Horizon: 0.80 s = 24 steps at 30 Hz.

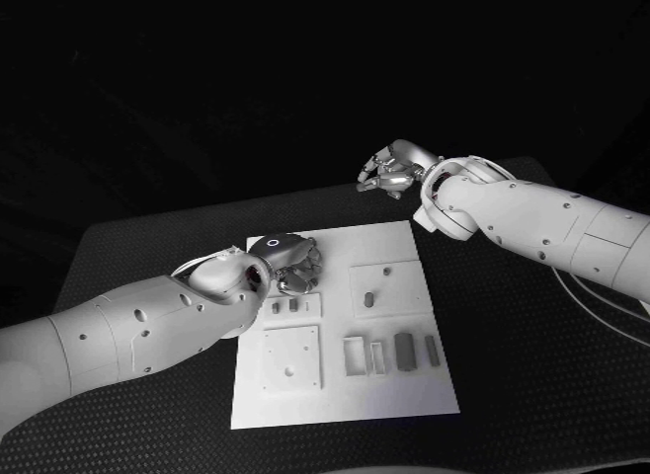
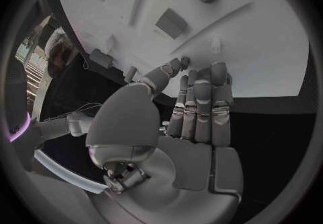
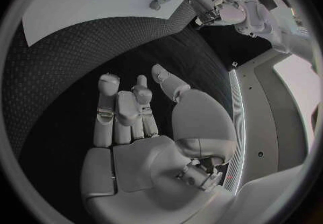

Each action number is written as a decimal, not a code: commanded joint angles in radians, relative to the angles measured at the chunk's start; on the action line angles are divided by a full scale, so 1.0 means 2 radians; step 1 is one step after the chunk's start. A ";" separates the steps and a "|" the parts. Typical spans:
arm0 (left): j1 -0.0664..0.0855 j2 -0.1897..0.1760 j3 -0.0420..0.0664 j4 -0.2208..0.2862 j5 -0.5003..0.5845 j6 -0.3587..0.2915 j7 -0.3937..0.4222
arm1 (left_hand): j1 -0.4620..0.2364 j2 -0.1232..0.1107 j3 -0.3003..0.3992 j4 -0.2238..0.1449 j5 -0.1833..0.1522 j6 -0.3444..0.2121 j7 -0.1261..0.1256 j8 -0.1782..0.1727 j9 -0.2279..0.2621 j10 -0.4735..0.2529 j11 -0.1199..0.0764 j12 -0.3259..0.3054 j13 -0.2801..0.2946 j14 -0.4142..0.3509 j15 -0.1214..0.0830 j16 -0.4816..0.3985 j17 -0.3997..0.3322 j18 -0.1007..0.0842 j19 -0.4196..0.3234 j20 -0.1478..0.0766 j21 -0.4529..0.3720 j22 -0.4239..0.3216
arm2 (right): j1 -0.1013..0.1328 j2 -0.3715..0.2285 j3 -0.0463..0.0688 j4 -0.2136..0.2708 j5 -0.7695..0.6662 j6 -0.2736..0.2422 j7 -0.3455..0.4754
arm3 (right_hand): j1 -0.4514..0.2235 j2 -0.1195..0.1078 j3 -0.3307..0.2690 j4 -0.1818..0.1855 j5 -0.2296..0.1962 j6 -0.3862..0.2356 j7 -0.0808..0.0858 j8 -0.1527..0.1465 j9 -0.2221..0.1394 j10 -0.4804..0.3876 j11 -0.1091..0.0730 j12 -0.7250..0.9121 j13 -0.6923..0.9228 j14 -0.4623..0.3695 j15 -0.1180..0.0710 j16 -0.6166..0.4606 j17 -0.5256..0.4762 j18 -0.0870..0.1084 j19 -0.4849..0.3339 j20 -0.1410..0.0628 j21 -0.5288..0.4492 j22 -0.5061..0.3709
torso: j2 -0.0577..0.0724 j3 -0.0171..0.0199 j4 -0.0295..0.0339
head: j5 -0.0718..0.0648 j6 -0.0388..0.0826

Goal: Assemble the parts on the task board

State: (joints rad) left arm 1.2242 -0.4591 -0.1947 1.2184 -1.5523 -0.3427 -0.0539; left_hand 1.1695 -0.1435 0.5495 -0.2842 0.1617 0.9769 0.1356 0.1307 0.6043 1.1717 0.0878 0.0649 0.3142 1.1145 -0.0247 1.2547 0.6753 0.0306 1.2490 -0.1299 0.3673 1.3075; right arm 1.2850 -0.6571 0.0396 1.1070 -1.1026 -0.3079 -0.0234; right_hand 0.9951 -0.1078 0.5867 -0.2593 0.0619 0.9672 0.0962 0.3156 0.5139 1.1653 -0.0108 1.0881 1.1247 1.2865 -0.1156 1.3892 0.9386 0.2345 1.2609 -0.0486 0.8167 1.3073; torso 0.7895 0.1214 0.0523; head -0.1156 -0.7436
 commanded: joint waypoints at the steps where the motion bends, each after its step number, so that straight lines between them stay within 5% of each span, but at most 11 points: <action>1: 0.000 0.001 0.000 0.000 0.002 0.004 0.001 | -0.003 -0.004 -0.003 0.002 -0.001 -0.003 0.000 -0.001 0.000 -0.006 0.004 0.000 0.000 -0.001 0.003 0.003 -0.001 0.037 0.000 0.005 -0.001 0.010 | 0.000 0.001 0.000 0.001 0.000 0.005 0.004 | -0.004 0.001 0.000 0.001 -0.002 0.000 0.003 -0.003 0.001 0.000 0.000 0.000 -0.001 0.000 -0.002 -0.003 0.001 0.014 -0.001 -0.004 -0.003 0.010 | 0.000 -0.0001 0.0108 | 0.000 -0.001; 24: -0.002 0.008 0.000 -0.010 -0.007 0.028 -0.002 | 0.002 0.004 -0.005 0.000 0.001 0.020 0.002 0.017 0.002 0.011 -0.002 0.007 0.006 0.004 -0.002 0.014 -0.005 0.041 0.008 0.002 0.006 0.012 | 0.000 0.001 0.000 0.000 0.000 0.005 0.004 | -0.004 0.001 0.000 0.001 -0.002 0.001 0.003 -0.004 0.001 0.000 0.000 0.000 -0.001 0.000 -0.002 -0.003 0.001 0.014 -0.001 -0.004 -0.003 0.010 | 0.000 0.0000 0.0103 | 0.000 -0.005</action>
State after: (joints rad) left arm 1.2216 -0.4472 -0.1948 1.1973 -1.5555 -0.3107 -0.0564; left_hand 1.1710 -0.1420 0.5441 -0.2843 0.1617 1.0075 0.1408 0.1599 0.6066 1.1855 0.0820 0.0765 0.3252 1.1182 -0.0283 1.2786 0.6660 0.0316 1.2584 -0.1249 0.3754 1.3080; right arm 1.2849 -0.6557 0.0396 1.1071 -1.1025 -0.3073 -0.0233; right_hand 0.9951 -0.1078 0.5867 -0.2593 0.0619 0.9683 0.0951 0.3124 0.5146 1.1653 -0.0108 1.0881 1.1247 1.2880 -0.1141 1.3892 0.9384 0.2346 1.2572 -0.0515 0.8167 1.3073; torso 0.7901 0.1216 0.0523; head -0.1145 -0.7535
